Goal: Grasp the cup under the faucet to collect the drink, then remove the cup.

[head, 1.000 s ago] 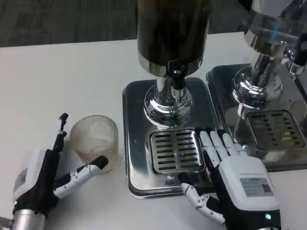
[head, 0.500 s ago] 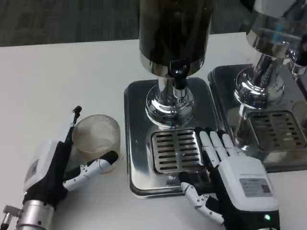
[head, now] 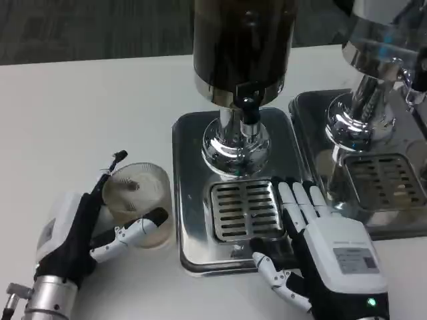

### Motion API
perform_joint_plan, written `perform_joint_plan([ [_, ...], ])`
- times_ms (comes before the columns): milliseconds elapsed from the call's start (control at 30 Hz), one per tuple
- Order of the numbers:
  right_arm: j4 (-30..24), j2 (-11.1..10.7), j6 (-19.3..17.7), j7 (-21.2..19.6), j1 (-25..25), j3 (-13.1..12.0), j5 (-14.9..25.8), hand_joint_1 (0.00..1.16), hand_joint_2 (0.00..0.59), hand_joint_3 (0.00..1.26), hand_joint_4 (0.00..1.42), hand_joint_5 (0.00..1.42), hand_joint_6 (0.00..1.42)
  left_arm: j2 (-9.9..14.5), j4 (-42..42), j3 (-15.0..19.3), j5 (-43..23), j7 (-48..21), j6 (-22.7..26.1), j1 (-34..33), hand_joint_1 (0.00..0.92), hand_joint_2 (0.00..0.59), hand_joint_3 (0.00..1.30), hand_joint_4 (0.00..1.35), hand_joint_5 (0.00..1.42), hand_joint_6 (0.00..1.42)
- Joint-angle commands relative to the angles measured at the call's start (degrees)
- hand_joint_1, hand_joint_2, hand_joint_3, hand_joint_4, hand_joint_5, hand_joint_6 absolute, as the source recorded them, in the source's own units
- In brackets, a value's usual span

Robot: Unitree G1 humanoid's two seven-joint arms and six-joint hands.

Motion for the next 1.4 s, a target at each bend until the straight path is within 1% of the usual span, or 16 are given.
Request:
perform_joint_plan([
  [33,-0.77,0.22,0.07,-0.41,-0.05,-0.12,0.42,0.03,0.411,0.00,0.00,0.00,0.18,0.22,0.70,-0.78,1.46,0.56,0.08,0.81,0.381,0.082,0.27,0.53,0.79,0.96],
  [200,-0.55,0.30,0.01,-0.29,-0.25,-0.20,0.68,0.04,0.411,0.00,0.00,0.00,0.19,0.24,0.39,-0.86,3.11,4.19,0.13,1.03,0.424,0.097,0.36,0.59,0.84,1.01],
  [433,-0.25,0.16,-0.10,-0.25,-0.48,-0.33,1.13,0.04,0.411,0.00,0.00,0.00,0.20,-0.07,-0.58,-0.32,5.88,10.67,0.47,1.43,0.430,0.097,0.39,0.60,0.83,1.01],
  [600,-0.13,0.04,-0.11,-0.27,-0.71,-0.36,1.17,0.04,0.411,0.00,0.00,0.00,0.20,-0.32,-0.73,-0.19,6.87,13.26,0.67,1.37,0.439,0.100,0.40,0.60,0.83,1.01],
  [800,-0.12,0.02,-0.11,-0.61,-0.78,-0.42,1.04,0.05,0.411,0.00,0.00,0.00,0.21,-0.45,-0.78,-0.31,6.68,12.79,0.45,0.73,0.442,0.101,0.40,0.62,0.83,1.02],
  [933,-0.15,0.05,-0.13,-1.08,-0.72,-0.43,0.84,0.05,0.411,0.00,0.00,0.00,0.21,-0.09,-2.35,-0.18,7.61,14.25,-0.05,0.69,0.443,0.101,0.40,0.62,0.83,1.02],
  [1000,-0.08,0.04,-0.25,-1.55,-0.72,-0.52,0.83,0.05,0.412,0.00,0.00,0.00,0.21,0.09,-3.59,-0.29,7.68,13.48,-0.67,0.31,0.443,0.101,0.40,0.61,0.83,1.02],
  [1100,0.38,0.03,-0.59,-2.28,-0.95,-0.54,0.95,0.06,0.424,0.00,0.00,0.00,0.21,0.32,-4.99,-0.72,8.62,13.27,-1.00,-0.34,0.438,0.105,0.40,0.60,0.82,1.02],
  [1300,0.97,0.84,0.02,-3.50,-1.07,-0.38,0.68,0.07,0.423,0.00,0.00,0.00,0.20,0.66,-5.82,-1.63,10.73,13.32,-1.05,-1.97,0.432,0.107,0.40,0.60,0.82,1.00],
  [1400,1.30,1.25,-0.27,-4.94,-1.01,-0.37,0.78,0.08,0.424,0.00,0.00,0.00,0.20,0.31,-4.81,-2.99,11.97,12.97,-0.81,-3.94,0.428,0.109,0.40,0.60,0.82,1.00],
])
